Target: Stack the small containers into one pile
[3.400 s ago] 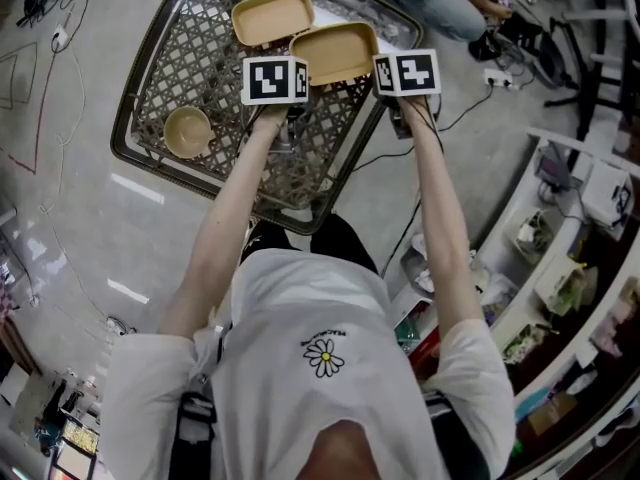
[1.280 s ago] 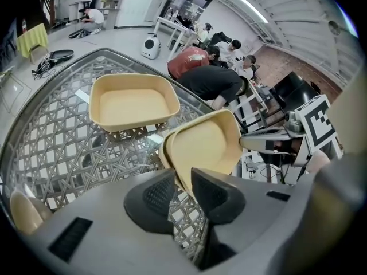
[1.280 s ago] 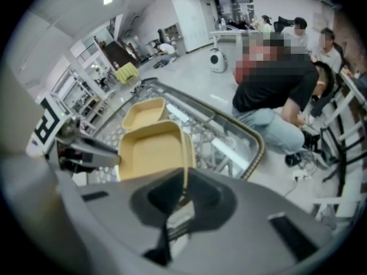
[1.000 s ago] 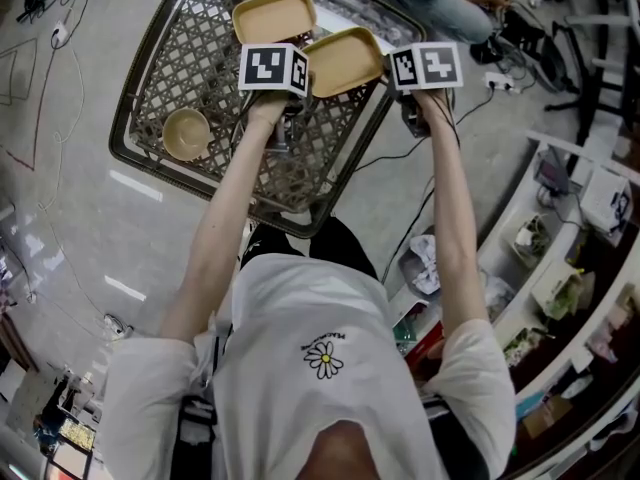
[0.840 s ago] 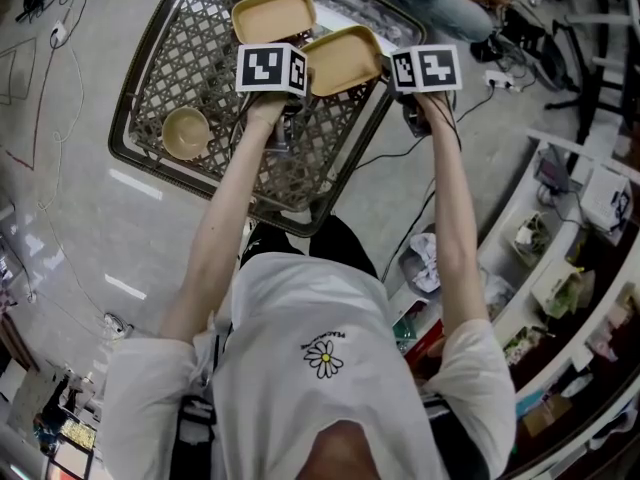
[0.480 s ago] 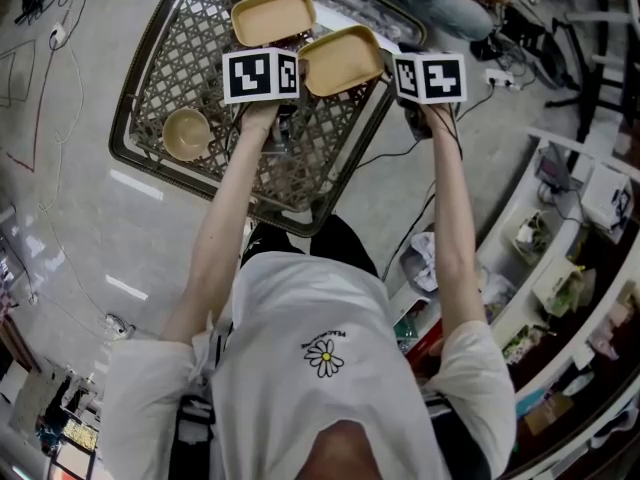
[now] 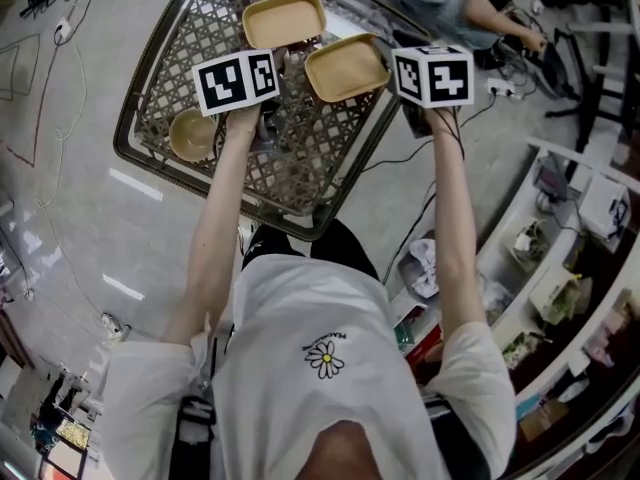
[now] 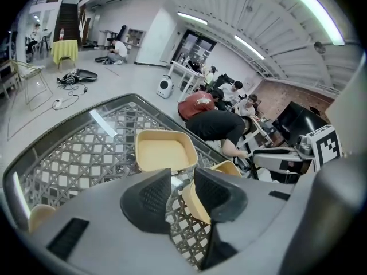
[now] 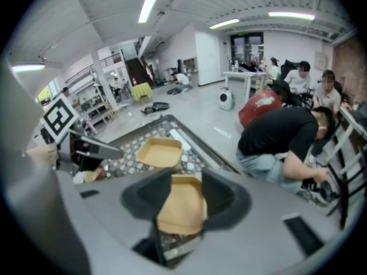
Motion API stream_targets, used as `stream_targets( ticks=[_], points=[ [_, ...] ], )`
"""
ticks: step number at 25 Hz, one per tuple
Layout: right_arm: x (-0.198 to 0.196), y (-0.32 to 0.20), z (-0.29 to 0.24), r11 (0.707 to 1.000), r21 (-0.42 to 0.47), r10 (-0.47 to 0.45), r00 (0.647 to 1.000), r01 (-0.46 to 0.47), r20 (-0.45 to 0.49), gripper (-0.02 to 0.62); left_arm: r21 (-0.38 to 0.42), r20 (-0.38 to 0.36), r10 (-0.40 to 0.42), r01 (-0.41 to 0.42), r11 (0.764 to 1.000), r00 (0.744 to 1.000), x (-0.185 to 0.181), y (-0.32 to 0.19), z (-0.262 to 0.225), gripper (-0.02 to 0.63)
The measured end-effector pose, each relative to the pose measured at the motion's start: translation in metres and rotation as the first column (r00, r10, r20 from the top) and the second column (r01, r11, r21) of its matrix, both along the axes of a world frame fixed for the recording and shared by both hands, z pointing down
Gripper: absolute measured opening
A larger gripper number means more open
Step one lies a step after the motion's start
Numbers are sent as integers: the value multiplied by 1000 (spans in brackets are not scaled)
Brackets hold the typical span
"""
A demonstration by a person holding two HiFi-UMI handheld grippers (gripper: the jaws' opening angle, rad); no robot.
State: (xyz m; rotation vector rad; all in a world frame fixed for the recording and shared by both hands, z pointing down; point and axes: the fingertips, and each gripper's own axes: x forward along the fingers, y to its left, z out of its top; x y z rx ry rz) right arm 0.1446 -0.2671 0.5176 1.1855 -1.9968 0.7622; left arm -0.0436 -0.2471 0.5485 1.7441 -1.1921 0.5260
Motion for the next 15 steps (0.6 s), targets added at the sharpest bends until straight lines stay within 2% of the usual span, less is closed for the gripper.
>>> stream_targets(
  ticks=[3, 6, 11, 15],
  points=[
    [-21, -11, -5, 1000, -13, -25, 999, 26, 45, 181, 9, 25, -37, 37, 999, 999, -16, -13, 1, 101],
    [-43, -25, -5, 997, -57, -54, 994, 59, 91, 181, 10, 50, -54, 54, 998, 997, -29, -26, 4, 100],
    [-62, -57, 18, 982, -165, -79, 995, 87, 53, 181, -21, 58, -88, 89, 996, 994, -45, -44, 21, 100],
    [-77, -72, 49, 957, -284, -44, 996, 63, 73, 181, -77, 53, -107, 111, 991, 993, -54, -50, 46, 100]
  ],
)
